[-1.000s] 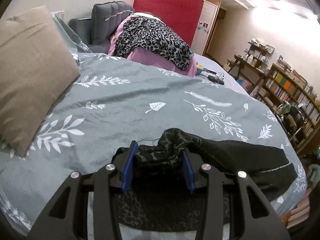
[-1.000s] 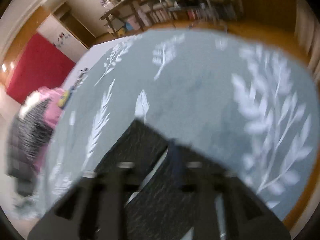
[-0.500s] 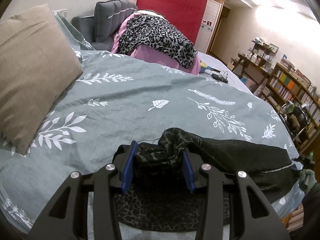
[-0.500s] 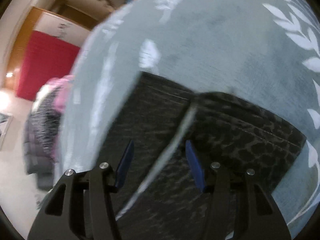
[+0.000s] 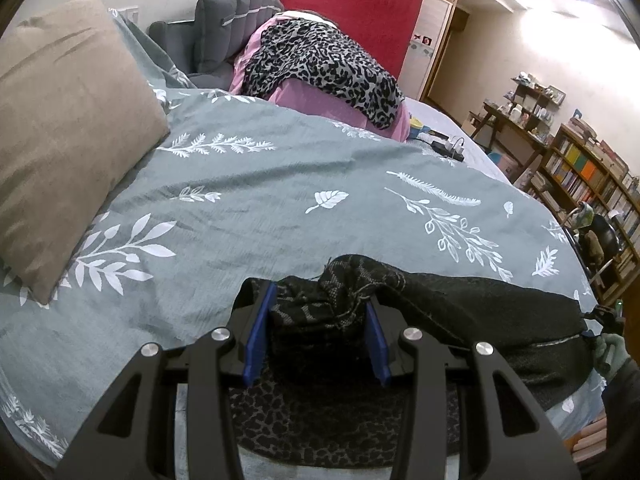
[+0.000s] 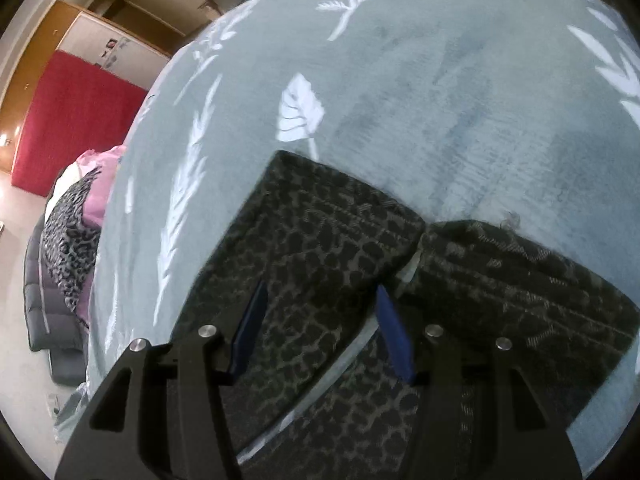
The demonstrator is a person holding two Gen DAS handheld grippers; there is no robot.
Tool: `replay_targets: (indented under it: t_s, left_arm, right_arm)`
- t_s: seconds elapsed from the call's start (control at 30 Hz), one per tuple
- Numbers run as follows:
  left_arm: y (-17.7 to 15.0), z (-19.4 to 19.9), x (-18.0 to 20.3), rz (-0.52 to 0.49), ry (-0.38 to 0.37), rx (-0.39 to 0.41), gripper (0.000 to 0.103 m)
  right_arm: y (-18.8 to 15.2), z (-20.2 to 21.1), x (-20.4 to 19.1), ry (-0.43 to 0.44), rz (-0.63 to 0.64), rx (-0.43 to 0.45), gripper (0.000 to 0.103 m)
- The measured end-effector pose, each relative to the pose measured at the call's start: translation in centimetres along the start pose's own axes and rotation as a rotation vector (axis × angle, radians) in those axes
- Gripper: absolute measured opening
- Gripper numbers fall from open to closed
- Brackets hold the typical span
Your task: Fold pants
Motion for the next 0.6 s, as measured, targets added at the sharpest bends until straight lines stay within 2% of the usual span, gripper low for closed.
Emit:
replay_targets:
  t_s: [0.07, 0.13, 0.17, 0.2, 0.43, 0.6]
  left_arm:
    - [-0.1, -0.2, -0.2, 0.005, 0.005, -0.005, 0.042]
    - [-0.2, -0.5, -0.2, 0.007, 0.011, -0.009, 0.042]
    - [-0.2, -0.5, -0.2, 0.007, 0.012, -0.009, 0.042]
    - [-0.2, -0.7, -0.3, 0.006, 0.014, -0.011, 0.042]
    - [0.3, -0.7, -0.1, -0.014, -0.004, -0.004, 0.042]
    - [-0.3, 1.3, 0.1, -0.038, -0.034, 0.008, 0.042]
  right_arm:
    - [0.1, 0.0, 0.0, -0.014, -0.023, 0.037, 0.049]
    - [0.0, -0.1, 0.0, -0.068, 0.010, 0.062, 0.020]
    - [0.0, -0.2, 0.0, -0.078, 0.025, 0.067, 0.011]
    - [0.1, -0.1, 0.1, -0.067, 0.020, 0.069, 0.009]
    - [2.0, 7.3, -2.8, 0.015, 0.102, 0.212, 0.008]
    - [3.7, 12.9, -0.8, 0.017, 0.087, 0.276, 0.008]
Point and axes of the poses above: each gripper's, at about its wrist camera, not at the fingertips, and z roughly against the way its jaws point, x to its right, y to its top, the point moved 2 cm from there along -z, roughly the way its jaws point, and after that the axes turned 10 degrees about x, right-handed, at the moved point
